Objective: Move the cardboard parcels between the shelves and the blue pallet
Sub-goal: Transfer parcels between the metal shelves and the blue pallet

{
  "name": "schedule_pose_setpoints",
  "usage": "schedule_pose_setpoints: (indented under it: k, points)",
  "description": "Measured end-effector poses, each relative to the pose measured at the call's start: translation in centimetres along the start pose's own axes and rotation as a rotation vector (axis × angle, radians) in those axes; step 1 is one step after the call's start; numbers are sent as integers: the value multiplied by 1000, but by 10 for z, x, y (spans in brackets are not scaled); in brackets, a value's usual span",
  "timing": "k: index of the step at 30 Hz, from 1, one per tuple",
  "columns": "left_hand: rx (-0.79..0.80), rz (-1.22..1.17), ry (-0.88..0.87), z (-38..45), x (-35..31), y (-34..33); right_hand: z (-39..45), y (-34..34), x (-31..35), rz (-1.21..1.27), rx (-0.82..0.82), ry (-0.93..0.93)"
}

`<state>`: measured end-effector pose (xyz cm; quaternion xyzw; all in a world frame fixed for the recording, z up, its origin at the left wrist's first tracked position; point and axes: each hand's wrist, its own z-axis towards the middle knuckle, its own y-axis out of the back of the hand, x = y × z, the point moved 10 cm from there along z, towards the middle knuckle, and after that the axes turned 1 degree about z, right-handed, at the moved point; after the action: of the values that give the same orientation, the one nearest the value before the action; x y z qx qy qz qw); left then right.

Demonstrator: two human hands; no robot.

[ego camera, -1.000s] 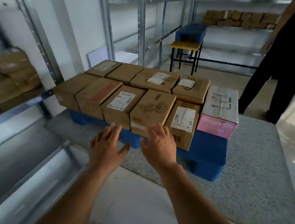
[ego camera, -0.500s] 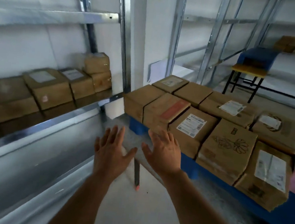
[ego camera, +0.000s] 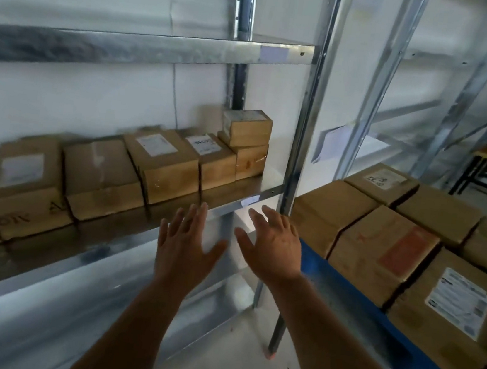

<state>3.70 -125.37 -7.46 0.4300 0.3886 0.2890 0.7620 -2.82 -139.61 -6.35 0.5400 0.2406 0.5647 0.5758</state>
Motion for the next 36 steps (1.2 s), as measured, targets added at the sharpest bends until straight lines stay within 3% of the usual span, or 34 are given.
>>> schedule_pose_setpoints:
  k: [6,15,24,29,36]
  points:
    - [-9,-41,14,39,32,-8,43,-31,16,-18,42,29]
    - [-28,-53,19,127,38,-32,131,-40,-3,18,-76,88]
    - [-28,-287,130,268,14,-57,272,-19,-65,52,-116,9]
    - [-71,-249,137,327,-3,-55,333,-19,-102,148,-109,-88]
    - [31,-293,261,366,-6,-75,384,-45,-128,364,-13,-236]
